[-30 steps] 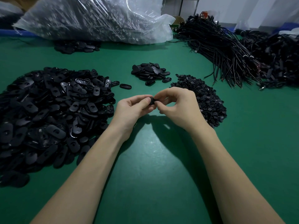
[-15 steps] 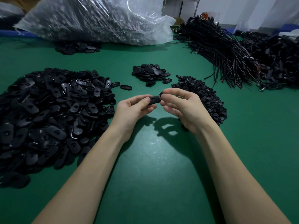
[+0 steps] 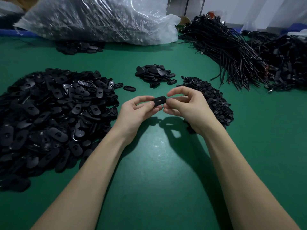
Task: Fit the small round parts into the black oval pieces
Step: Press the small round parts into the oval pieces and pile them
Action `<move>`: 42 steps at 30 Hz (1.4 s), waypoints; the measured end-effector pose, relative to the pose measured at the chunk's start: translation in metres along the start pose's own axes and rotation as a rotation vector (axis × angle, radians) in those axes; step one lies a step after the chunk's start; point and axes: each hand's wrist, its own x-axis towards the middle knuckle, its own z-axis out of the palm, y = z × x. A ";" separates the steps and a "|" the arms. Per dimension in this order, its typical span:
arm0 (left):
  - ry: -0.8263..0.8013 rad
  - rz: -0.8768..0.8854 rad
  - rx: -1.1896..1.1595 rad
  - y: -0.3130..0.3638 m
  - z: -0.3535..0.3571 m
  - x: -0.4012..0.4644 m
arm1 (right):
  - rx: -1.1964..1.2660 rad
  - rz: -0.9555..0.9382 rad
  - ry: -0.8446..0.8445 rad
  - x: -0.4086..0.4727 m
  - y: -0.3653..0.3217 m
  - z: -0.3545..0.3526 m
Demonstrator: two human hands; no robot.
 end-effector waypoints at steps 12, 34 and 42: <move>-0.088 -0.045 -0.113 0.004 -0.006 0.002 | -0.043 -0.016 0.024 0.002 0.004 0.000; -0.105 0.007 -0.003 0.000 -0.005 0.001 | -0.081 -0.022 0.021 0.004 0.000 -0.005; -0.150 0.028 0.053 -0.001 -0.007 0.001 | -0.093 -0.006 -0.010 0.003 -0.001 -0.007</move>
